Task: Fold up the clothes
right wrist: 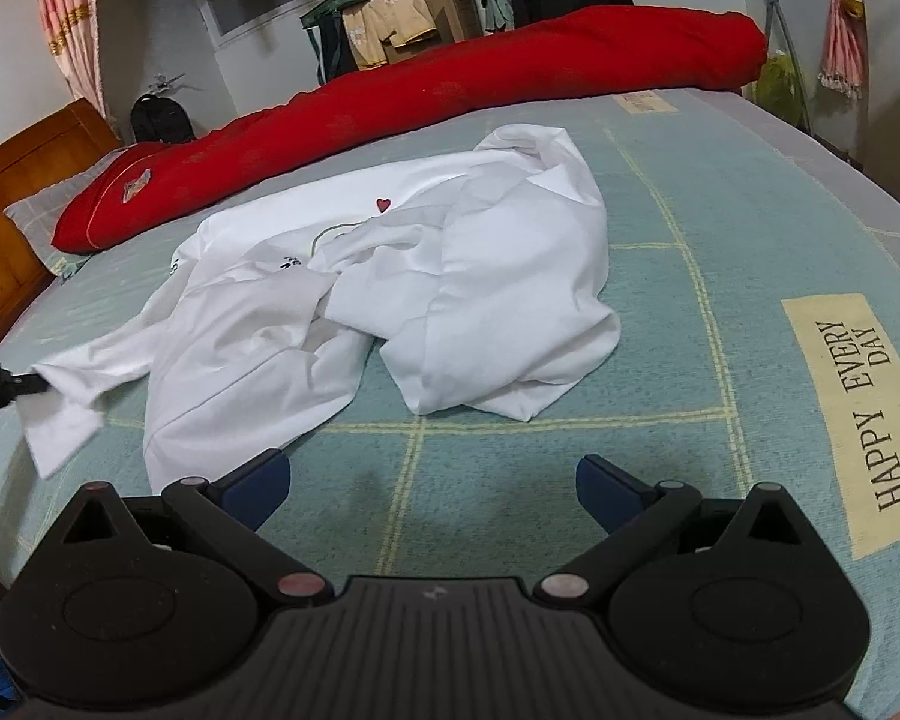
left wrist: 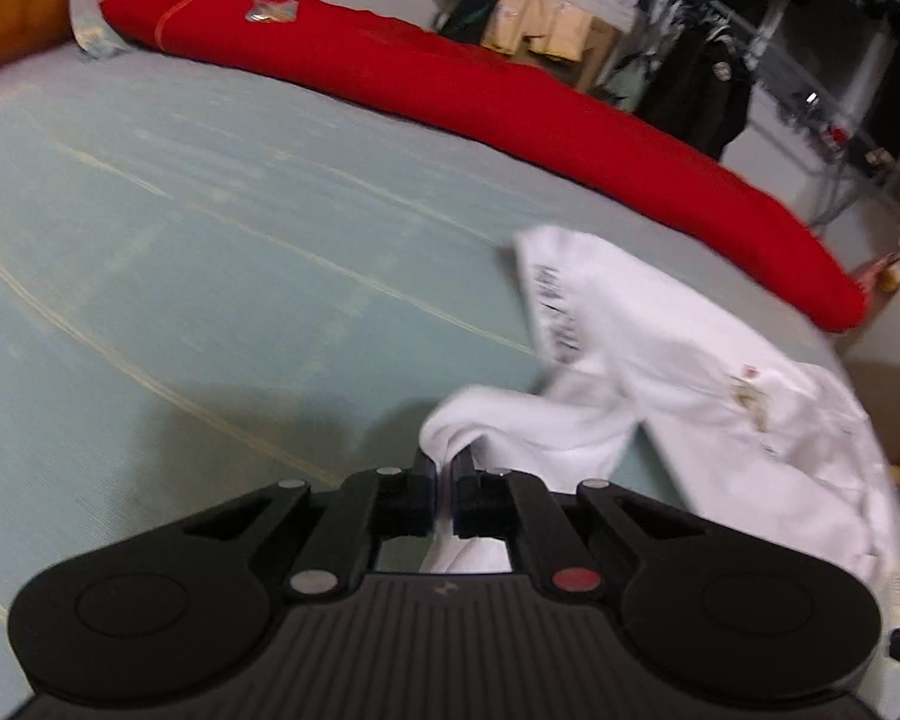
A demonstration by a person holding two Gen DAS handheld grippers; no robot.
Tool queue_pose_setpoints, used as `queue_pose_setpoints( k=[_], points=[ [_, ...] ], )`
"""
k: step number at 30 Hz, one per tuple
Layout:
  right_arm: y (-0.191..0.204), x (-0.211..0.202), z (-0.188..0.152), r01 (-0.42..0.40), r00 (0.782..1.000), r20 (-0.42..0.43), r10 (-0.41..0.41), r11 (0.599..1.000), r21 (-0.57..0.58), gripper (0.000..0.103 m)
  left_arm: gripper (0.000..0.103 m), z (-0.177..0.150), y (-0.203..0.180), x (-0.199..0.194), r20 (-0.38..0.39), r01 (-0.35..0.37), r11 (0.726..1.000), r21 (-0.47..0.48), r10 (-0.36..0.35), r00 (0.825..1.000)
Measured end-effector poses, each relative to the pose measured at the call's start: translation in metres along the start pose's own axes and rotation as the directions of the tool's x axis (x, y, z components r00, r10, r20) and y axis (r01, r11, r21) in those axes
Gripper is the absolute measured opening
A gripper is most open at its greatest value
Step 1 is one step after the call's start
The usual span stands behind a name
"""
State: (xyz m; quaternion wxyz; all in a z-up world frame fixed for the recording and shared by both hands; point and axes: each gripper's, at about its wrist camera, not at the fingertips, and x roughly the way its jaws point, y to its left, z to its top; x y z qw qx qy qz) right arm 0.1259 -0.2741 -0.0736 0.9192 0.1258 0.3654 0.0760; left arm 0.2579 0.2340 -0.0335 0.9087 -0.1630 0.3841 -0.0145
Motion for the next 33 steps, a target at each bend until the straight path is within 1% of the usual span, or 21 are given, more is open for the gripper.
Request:
queue_pose_setpoints(
  k=[2,3,7,11,13,16,17,19,20,21,23,24,25,27,29,31,33],
  points=[
    [0.0,0.002,0.001,0.004,1.0,0.001,-0.004,1.0,0.003,0.103,0.003,0.015,0.012,0.006,-0.048,-0.01,1.0,0.01,0.01,0.999],
    [0.001,0.002,0.002,0.005,1.0,0.0,-0.005,1.0,0.003,0.103,0.003,0.02,0.019,0.008,-0.06,-0.026,1.0,0.011,0.027,0.998],
    [0.004,0.005,0.004,0.013,1.0,-0.004,-0.013,1.0,-0.006,0.103,0.003,0.034,0.043,0.015,-0.085,-0.115,0.992,0.043,0.119,0.989],
    [0.006,0.008,0.007,0.026,1.0,-0.008,-0.026,1.0,-0.011,0.103,0.003,0.056,0.066,0.021,-0.085,-0.23,0.972,0.05,0.234,0.969],
    [0.006,0.012,0.008,0.03,0.999,-0.017,-0.03,1.0,-0.011,0.103,0.003,0.067,0.077,0.026,-0.104,-0.258,0.966,0.031,0.26,0.96],
    [0.008,0.017,0.01,0.036,0.999,-0.028,-0.036,0.999,-0.015,0.103,0.003,0.078,0.091,0.03,-0.097,-0.313,0.949,0.029,0.315,0.944],
    [0.009,0.018,0.01,0.037,0.999,-0.029,-0.037,0.999,-0.017,0.103,0.006,0.08,0.095,0.033,-0.107,-0.304,0.952,0.021,0.305,0.946],
    [0.01,0.021,0.009,0.038,0.999,-0.036,-0.039,0.999,-0.02,0.103,0.015,0.078,0.107,0.038,-0.14,-0.261,0.965,-0.022,0.255,0.957],
    [0.01,0.022,0.009,0.039,0.998,-0.039,-0.04,0.999,-0.02,0.103,0.025,0.076,0.112,0.04,-0.154,-0.243,0.969,-0.048,0.233,0.96],
    [0.01,0.024,0.009,0.039,0.998,-0.042,-0.04,0.999,-0.021,0.103,0.033,0.073,0.117,0.04,-0.143,-0.249,0.966,-0.064,0.238,0.961],
    [0.012,0.026,0.01,0.037,0.998,-0.047,-0.038,0.999,-0.022,0.103,0.039,0.065,0.126,0.035,-0.111,-0.257,0.961,-0.102,0.246,0.963],
    [0.012,0.027,0.01,0.035,0.998,-0.05,-0.036,0.999,-0.024,0.103,0.041,0.061,0.13,0.031,-0.094,-0.251,0.959,-0.128,0.24,0.966],
    [0.014,0.028,0.01,0.031,0.998,-0.053,-0.032,0.999,-0.029,0.103,0.042,0.057,0.136,0.029,-0.085,-0.232,0.959,-0.162,0.221,0.972],
    [0.016,0.027,0.01,0.027,0.998,-0.052,-0.029,0.999,-0.038,0.103,0.045,0.046,0.147,0.021,-0.065,-0.161,0.957,-0.24,0.15,0.987],
    [0.017,0.027,0.011,0.022,0.998,-0.05,-0.023,0.999,-0.038,0.103,0.047,0.03,0.152,0.013,-0.051,-0.101,0.953,-0.285,0.09,0.995],
    [0.017,0.028,0.011,0.016,0.999,-0.049,-0.017,0.999,-0.033,0.103,0.048,0.014,0.154,0.011,-0.048,-0.071,0.956,-0.284,0.06,0.997],
    [0.019,0.03,0.011,0.014,0.998,-0.053,-0.016,0.999,-0.037,0.103,0.05,0.001,0.149,0.01,-0.028,-0.062,0.962,-0.266,0.056,0.998]
  ],
)
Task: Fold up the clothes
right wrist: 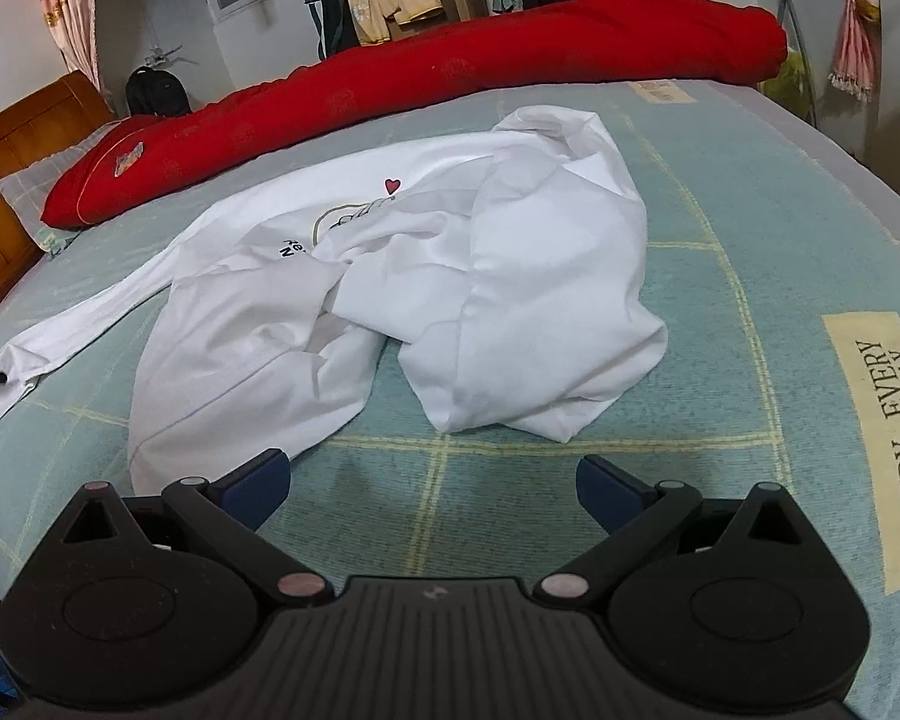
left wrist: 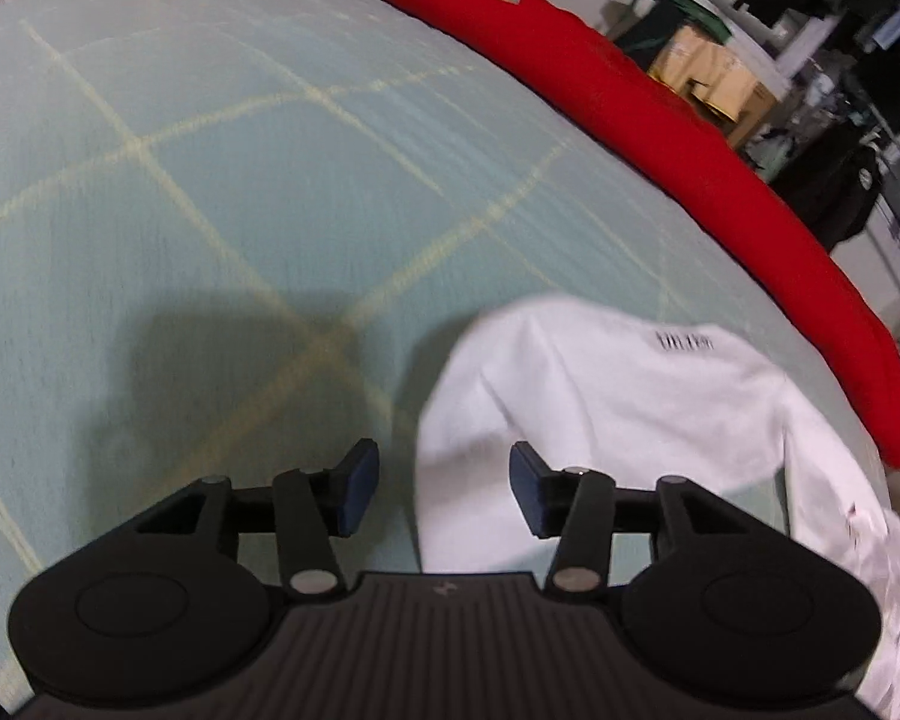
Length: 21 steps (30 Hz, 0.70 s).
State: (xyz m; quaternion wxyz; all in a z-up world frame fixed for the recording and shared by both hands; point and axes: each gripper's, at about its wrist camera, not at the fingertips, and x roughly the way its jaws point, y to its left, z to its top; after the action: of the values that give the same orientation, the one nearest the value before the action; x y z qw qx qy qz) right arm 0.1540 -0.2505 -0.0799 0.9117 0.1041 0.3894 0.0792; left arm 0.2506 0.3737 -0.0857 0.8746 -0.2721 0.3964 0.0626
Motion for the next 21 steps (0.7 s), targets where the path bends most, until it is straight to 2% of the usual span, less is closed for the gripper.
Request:
queue_pose_setpoints(
  k=[2,3,4,5,10,13,15,17,21],
  points=[
    [0.003,0.003,-0.001,-0.007,1.0,-0.006,0.007,1.0,-0.006,0.103,0.047,-0.01,-0.006,0.0,0.034,-0.016,0.999,0.038,0.015,0.999],
    [0.005,0.003,-0.001,-0.013,1.0,-0.007,0.013,1.0,-0.006,0.103,0.038,-0.014,-0.01,0.001,0.044,-0.033,0.997,0.064,0.03,0.999],
    [0.006,0.003,-0.002,-0.02,1.0,-0.007,0.02,1.0,-0.006,0.103,0.023,-0.014,-0.014,0.001,0.03,-0.036,0.996,0.081,0.034,0.999],
    [0.008,0.003,-0.002,-0.025,1.0,-0.007,0.025,1.0,-0.008,0.103,0.0,-0.014,-0.017,0.0,0.01,-0.036,0.995,0.095,0.035,0.999],
    [0.01,-0.004,-0.002,-0.007,1.0,0.005,0.007,1.0,-0.025,0.103,0.0,0.01,-0.016,-0.015,0.01,-0.081,0.988,0.128,0.08,0.997],
    [0.007,-0.007,0.0,-0.002,1.0,0.012,0.002,1.0,-0.014,0.103,0.0,0.029,-0.006,-0.021,0.023,-0.111,0.988,0.108,0.109,0.994],
    [0.008,-0.006,0.0,0.006,1.0,0.003,-0.006,1.0,-0.027,0.103,0.008,0.044,0.005,-0.023,0.062,-0.142,0.988,0.06,0.139,0.988],
    [0.01,-0.005,0.0,0.012,1.0,0.0,-0.012,0.999,-0.034,0.103,0.011,0.056,0.021,-0.021,0.069,-0.166,0.986,-0.029,0.168,0.983],
    [0.013,-0.006,-0.001,0.019,1.0,-0.005,-0.019,0.999,-0.048,0.103,0.034,0.059,0.032,-0.014,0.097,-0.224,0.971,-0.081,0.231,0.968]
  ],
)
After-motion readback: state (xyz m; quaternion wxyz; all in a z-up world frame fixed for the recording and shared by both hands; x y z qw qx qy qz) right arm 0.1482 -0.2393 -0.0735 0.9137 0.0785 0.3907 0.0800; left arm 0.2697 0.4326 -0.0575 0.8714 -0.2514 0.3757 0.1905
